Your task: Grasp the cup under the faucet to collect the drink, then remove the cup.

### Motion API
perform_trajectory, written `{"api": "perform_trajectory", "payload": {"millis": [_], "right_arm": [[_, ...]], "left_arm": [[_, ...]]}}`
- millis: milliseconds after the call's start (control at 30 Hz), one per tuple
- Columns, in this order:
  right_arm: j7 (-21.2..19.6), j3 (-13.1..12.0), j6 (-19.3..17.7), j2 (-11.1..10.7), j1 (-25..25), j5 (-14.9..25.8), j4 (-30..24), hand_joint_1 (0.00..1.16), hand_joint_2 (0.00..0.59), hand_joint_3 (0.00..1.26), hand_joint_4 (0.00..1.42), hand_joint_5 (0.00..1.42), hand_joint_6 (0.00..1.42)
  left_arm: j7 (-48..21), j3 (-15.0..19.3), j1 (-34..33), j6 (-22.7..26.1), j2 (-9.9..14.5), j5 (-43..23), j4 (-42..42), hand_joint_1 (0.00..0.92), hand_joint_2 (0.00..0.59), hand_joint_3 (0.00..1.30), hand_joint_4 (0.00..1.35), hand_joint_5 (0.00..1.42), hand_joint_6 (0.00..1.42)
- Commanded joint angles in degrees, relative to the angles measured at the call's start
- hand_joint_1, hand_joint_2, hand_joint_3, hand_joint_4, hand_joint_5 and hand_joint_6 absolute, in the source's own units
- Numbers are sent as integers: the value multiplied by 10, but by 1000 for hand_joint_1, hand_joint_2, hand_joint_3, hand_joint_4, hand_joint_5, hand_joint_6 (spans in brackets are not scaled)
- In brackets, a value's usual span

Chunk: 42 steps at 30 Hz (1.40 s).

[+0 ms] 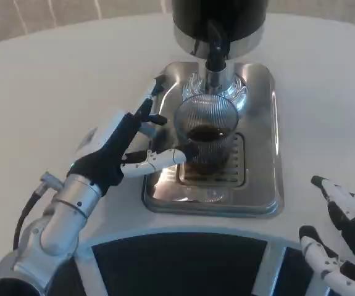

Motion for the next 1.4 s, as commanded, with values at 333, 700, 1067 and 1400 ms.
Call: {"api": "perform_trajectory", "payload": {"millis": [333, 700, 1067, 1400], "right_arm": [[-4, 3, 23, 1, -20, 2, 23, 15, 534, 0, 0, 0, 0], [-14, 19, 37, 5, -45, 1, 41, 0, 535, 0, 0, 0, 0], [-18, 33, 44, 5, -49, -1, 44, 0, 535, 0, 0, 0, 0], [-10, 24, 56, 3, -37, 0, 22, 0, 535, 2, 0, 0, 0]], "left_arm": [[3, -11, -17, -43, 4, 4, 14, 321, 57, 0, 67, 343, 349], [-29, 10, -7, -81, 54, -13, 12, 303, 55, 0, 77, 314, 270], [-53, 21, 2, -95, 63, -26, 17, 301, 52, 0, 55, 294, 260], [-71, 13, -5, -99, 34, -27, 18, 379, 54, 0, 55, 320, 301]]}}
